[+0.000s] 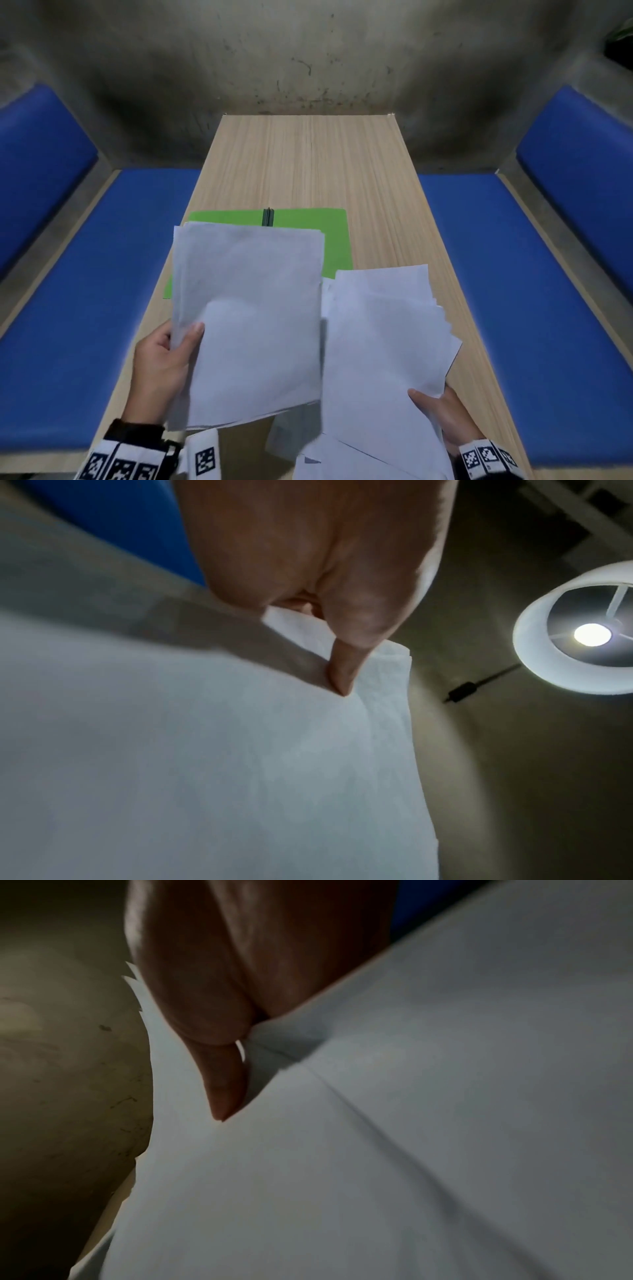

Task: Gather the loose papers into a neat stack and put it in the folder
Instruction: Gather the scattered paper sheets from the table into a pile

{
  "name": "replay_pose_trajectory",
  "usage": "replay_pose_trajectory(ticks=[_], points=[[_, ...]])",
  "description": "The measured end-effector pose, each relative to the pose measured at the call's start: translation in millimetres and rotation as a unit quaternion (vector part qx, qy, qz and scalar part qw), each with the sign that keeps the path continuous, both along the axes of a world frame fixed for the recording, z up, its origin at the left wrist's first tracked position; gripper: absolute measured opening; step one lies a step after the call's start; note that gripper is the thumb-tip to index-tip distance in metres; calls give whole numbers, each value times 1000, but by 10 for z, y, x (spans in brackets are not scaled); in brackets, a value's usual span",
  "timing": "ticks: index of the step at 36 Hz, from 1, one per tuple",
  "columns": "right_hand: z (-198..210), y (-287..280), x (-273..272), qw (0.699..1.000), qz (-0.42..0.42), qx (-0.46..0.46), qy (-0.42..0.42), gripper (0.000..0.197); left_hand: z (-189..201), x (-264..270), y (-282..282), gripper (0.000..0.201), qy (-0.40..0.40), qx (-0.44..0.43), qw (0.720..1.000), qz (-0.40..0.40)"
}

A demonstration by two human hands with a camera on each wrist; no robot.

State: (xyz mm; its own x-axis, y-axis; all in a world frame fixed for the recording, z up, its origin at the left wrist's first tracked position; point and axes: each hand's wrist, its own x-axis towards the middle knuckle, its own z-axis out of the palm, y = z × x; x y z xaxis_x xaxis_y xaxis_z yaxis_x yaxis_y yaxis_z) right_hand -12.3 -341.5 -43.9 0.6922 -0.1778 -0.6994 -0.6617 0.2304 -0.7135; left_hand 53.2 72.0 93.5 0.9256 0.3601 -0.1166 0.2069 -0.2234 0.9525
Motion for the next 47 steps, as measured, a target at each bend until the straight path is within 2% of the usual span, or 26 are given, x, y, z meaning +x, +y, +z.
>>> replay_pose_trajectory(ticks=[4, 7, 10, 12, 13, 17, 19, 20, 21, 23, 24, 26, 27, 29, 30, 32, 34, 37, 40, 41, 44, 47], points=[[-3, 96, 45, 1000, 0, -2, -11, 51, -124, 40, -309, 16, 44, -120, 992, -10], [-45, 159, 33, 1000, 9, -1, 7, 44, -337, 11, -636, 15, 92, -163, 982, -33], [-230, 116, 4, 997, 74, -7, 25, 75, -574, -73, -977, 19, 146, -203, 966, -68], [-233, 108, 10, 995, 84, -17, 41, 77, -775, -112, -1120, 20, 168, -146, 968, -113], [-135, 134, 21, 996, 73, -18, 50, 73, -882, -120, -1166, 20, 177, -89, 970, -141], [197, 302, 57, 987, -30, 121, 99, 37, -1250, -154, -1298, 19, 214, 69, 947, -231], [284, 339, 59, 990, -38, 107, 85, 29, -1381, -178, -1348, 21, 231, 107, 934, -250], [239, 328, 46, 993, -20, 91, 75, 27, -1421, -193, -1374, 22, 237, 116, 930, -255], [189, 325, 21, 995, 2, 69, 70, 34, -1432, -205, -1400, 23, 243, 121, 927, -258], [-3, 289, -14, 998, 36, 17, 53, 66, -1454, -236, -1450, 20, 250, 119, 924, -263], [-35, 279, -32, 998, 42, 5, 50, 68, -1462, -249, -1473, 19, 250, 115, 923, -267], [-48, 273, -59, 998, 44, -4, 39, 51, -1464, -273, -1501, 15, 246, 106, 924, -273], [-71, 242, -72, 999, 35, 2, 35, 48, -1455, -281, -1510, 14, 238, 102, 925, -278], [-71, 176, -98, 999, 20, 15, 26, 64, -1436, -279, -1502, 22, 208, 106, 936, -262], [-60, 135, -114, 1000, 15, 14, 21, 64, -1421, -269, -1487, 26, 191, 116, 944, -242], [-25, 44, -162, 1000, 3, 5, 13, 39, -1386, -232, -1443, 27, 166, 133, 958, -190], [-26, -90, -206, 999, -21, -17, 19, 28, -1382, -183, -1384, 24, 155, 152, 964, -152], [-46, -285, -299, 997, -56, -30, 33, 28, -1435, -121, -1300, 15, 161, 193, 958, -139], [-81, -458, -384, 995, -87, -32, 44, 47, -1489, -94, -1280, 29, 167, 211, 949, -166], [-71, -486, -396, 994, -94, -36, 46, 45, -1491, -90, -1287, 35, 170, 219, 943, -183], [-44, -540, -404, 993, -102, -34, 53, 19, -1504, -72, -1319, 47, 180, 250, 919, -246], [-123, -593, -438, 992, -96, -35, 68, 16, -1527, -37, -1360, 54, 190, 248, 911, -268]])
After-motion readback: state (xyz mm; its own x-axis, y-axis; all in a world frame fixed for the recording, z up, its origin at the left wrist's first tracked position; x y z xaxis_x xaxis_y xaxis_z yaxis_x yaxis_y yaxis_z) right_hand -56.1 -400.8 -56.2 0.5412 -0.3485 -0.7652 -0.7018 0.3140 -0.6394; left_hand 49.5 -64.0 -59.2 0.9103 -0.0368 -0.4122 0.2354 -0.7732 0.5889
